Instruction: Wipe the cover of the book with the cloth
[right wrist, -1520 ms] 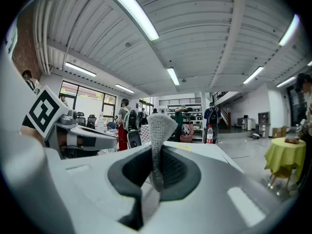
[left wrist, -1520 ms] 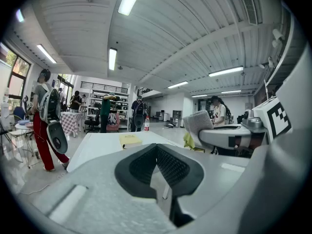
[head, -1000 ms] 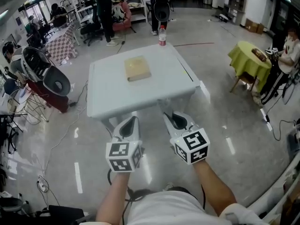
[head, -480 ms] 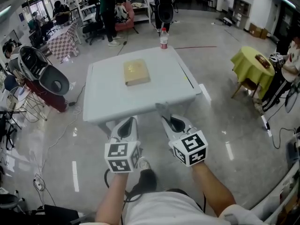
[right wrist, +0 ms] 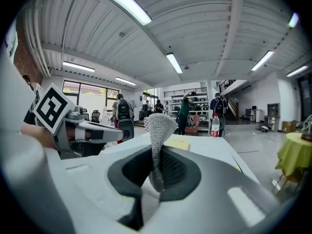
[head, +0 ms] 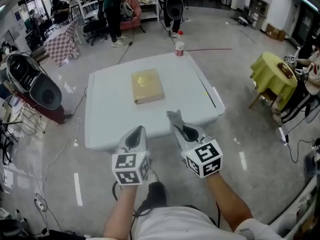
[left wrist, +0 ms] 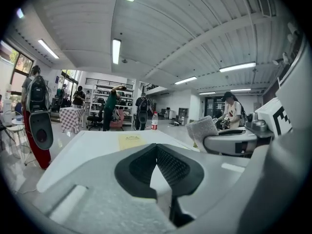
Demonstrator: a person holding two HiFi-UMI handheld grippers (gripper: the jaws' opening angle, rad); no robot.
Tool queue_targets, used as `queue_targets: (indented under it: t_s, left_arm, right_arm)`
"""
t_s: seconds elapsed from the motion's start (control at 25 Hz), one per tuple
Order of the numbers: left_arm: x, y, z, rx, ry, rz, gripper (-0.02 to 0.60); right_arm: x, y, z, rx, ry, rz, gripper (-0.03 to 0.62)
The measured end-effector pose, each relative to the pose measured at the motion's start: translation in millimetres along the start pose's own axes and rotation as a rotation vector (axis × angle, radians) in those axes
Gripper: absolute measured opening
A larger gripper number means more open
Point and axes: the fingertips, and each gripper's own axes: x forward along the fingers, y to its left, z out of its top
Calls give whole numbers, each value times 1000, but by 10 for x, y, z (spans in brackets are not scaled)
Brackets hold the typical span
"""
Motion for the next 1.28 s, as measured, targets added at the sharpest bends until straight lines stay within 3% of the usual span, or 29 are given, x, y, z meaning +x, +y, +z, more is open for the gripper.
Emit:
queue_targets:
  t_s: [0.32, 0.8, 1.16, 1.28]
  left_arm:
    - [1036, 713, 90, -36, 61, -55, 7]
    - [1971, 1511, 180, -77, 100, -96, 6]
    - [2327, 1656, 103, -44, 131, -44, 6]
    - [2502, 1726, 93, -69, 131, -8, 6]
  right_arm:
    - [1227, -479, 153, -10, 79, -20, 28]
    - [2555, -1018, 373, -177, 205, -10, 28]
    - [3157, -1348, 419, -380, 257, 70, 28]
    - [3410, -1510, 388, -464, 286, 102, 28]
